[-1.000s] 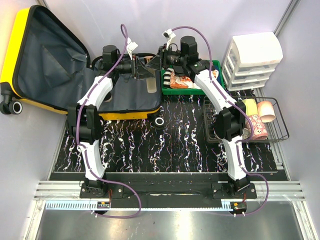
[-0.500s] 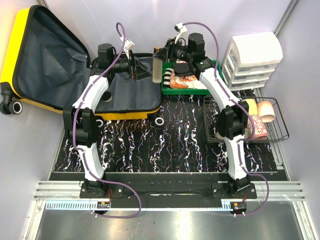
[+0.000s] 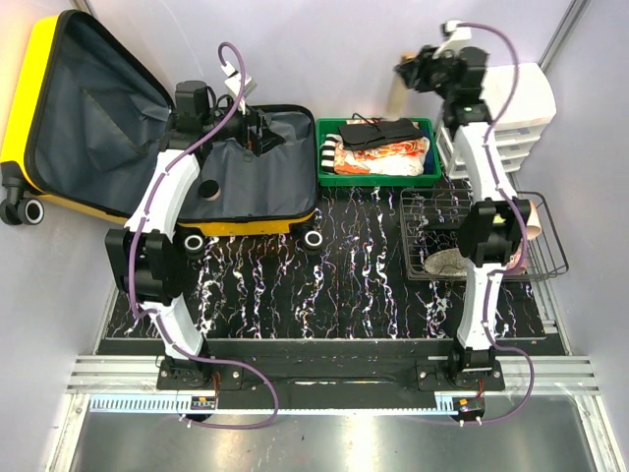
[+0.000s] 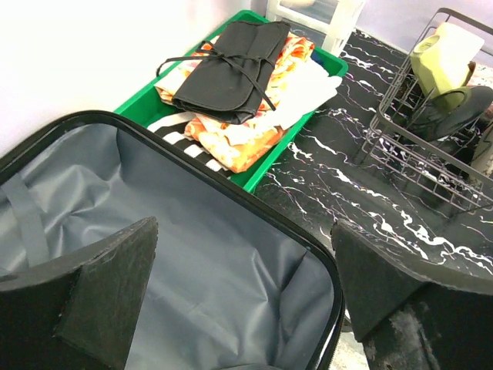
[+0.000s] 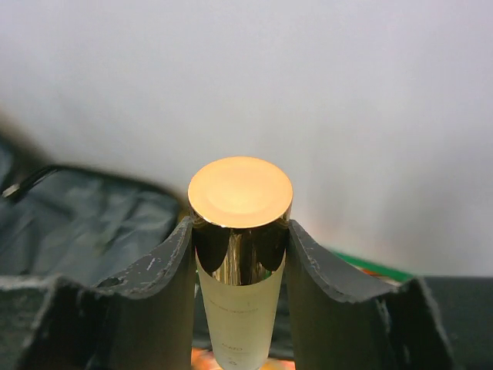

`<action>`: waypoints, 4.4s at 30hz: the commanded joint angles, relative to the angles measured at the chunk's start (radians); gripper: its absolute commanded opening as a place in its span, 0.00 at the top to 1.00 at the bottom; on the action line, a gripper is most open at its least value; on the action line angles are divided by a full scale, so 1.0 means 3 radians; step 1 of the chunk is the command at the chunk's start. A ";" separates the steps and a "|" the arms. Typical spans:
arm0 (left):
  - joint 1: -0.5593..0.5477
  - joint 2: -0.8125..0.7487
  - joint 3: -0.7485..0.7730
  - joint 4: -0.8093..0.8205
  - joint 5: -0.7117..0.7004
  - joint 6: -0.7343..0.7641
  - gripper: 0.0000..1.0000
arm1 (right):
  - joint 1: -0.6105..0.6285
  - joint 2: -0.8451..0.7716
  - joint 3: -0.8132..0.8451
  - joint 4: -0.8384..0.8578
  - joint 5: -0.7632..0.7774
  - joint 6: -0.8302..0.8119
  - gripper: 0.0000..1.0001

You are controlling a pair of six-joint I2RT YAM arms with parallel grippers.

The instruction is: Open, take out, and arrange the luggage

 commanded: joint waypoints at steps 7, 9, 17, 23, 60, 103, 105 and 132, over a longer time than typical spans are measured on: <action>-0.0001 -0.0088 0.0078 -0.0040 -0.0063 0.0067 0.01 | -0.0868 -0.0186 0.0909 0.0718 0.0780 -0.0371 1.00; -0.0006 -0.0067 0.0150 -0.0096 -0.0074 0.0062 0.01 | -0.0980 -0.0100 0.0980 0.0795 0.0897 -0.0391 1.00; -0.0006 -0.0021 0.0216 -0.0189 -0.0145 0.0016 0.01 | -0.1287 0.0120 0.1129 0.0999 0.1011 -0.0315 1.00; -0.0001 0.0000 0.0186 -0.0194 -0.0140 -0.0020 0.01 | -0.1379 0.0258 0.1134 0.1045 0.1051 -0.0299 1.00; -0.0001 0.0322 0.0446 -0.0833 -0.0258 0.0246 0.01 | -0.1344 0.1128 0.1758 0.1541 0.1307 -0.0289 1.00; -0.0768 0.0634 0.1050 -0.0588 -0.1291 0.0011 0.01 | -0.1088 0.0422 0.0593 0.1874 0.0683 -0.0227 1.00; -0.0763 0.0623 0.1034 -0.0588 -0.1296 0.0021 0.01 | -0.1088 0.0422 0.0516 0.1879 0.0719 -0.0248 1.00; -0.0722 0.0623 0.0983 -0.0608 -0.1270 0.0047 0.01 | -0.1088 0.0417 0.0398 0.1710 0.0402 -0.0120 0.32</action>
